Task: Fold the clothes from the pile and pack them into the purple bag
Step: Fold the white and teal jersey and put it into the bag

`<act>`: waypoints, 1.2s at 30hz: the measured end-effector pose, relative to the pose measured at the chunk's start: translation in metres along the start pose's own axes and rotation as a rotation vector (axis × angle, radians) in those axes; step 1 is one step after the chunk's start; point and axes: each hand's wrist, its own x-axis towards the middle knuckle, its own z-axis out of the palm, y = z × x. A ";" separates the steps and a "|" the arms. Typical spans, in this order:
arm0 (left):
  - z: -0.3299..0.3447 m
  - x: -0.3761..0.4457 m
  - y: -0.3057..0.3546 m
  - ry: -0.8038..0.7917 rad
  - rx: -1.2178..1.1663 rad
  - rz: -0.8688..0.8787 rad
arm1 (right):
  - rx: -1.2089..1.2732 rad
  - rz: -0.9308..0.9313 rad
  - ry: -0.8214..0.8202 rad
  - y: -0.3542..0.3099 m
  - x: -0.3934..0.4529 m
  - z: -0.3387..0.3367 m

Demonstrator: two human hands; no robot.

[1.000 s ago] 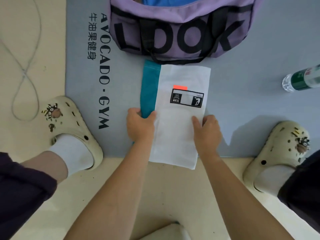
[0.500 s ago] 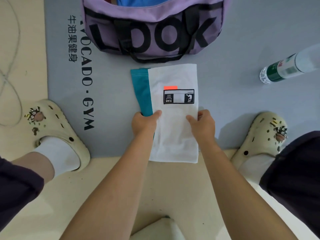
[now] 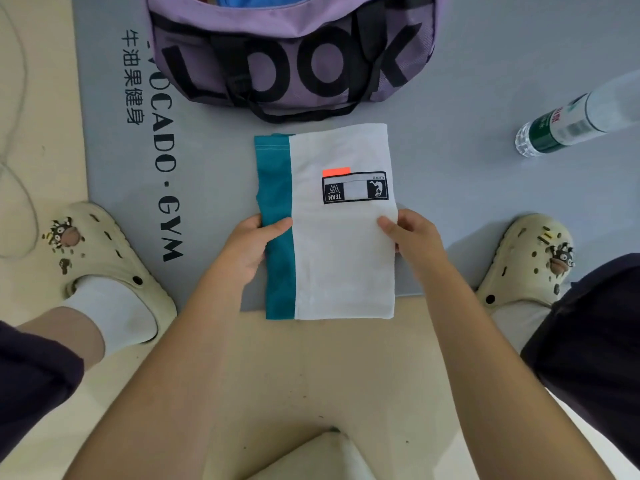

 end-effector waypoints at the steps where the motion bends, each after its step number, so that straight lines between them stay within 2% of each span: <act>1: -0.004 0.000 0.000 -0.016 -0.052 -0.005 | 0.062 0.003 -0.048 0.000 -0.001 -0.003; 4: -0.011 -0.003 0.001 -0.061 -0.112 -0.015 | 0.128 -0.011 -0.161 -0.003 -0.003 -0.008; 6: -0.012 -0.006 0.004 -0.045 -0.097 0.018 | 0.124 -0.029 -0.178 -0.007 -0.003 -0.008; 11: -0.011 -0.015 0.019 0.077 -0.012 0.229 | 0.172 -0.126 -0.179 -0.020 -0.004 -0.007; 15: -0.005 -0.022 0.033 0.068 0.249 0.383 | 0.072 -0.232 -0.290 -0.033 -0.007 -0.009; 19: -0.003 -0.024 0.037 0.037 0.479 0.353 | -0.106 -0.271 -0.306 -0.041 -0.012 -0.010; 21: -0.002 -0.024 0.037 0.044 0.655 0.369 | -0.179 -0.297 -0.247 -0.044 -0.015 -0.006; 24: -0.001 -0.019 0.037 0.188 0.826 0.440 | -0.399 -0.388 -0.083 -0.050 -0.014 0.001; 31: -0.003 -0.008 0.034 0.317 0.907 0.504 | -0.743 -0.529 0.171 -0.058 -0.008 0.012; 34: 0.000 -0.003 0.030 0.357 0.935 0.513 | -0.952 -0.593 0.217 -0.056 -0.004 0.014; 36: 0.001 -0.002 0.031 0.372 0.958 0.521 | -0.986 -0.622 0.212 -0.055 -0.001 0.013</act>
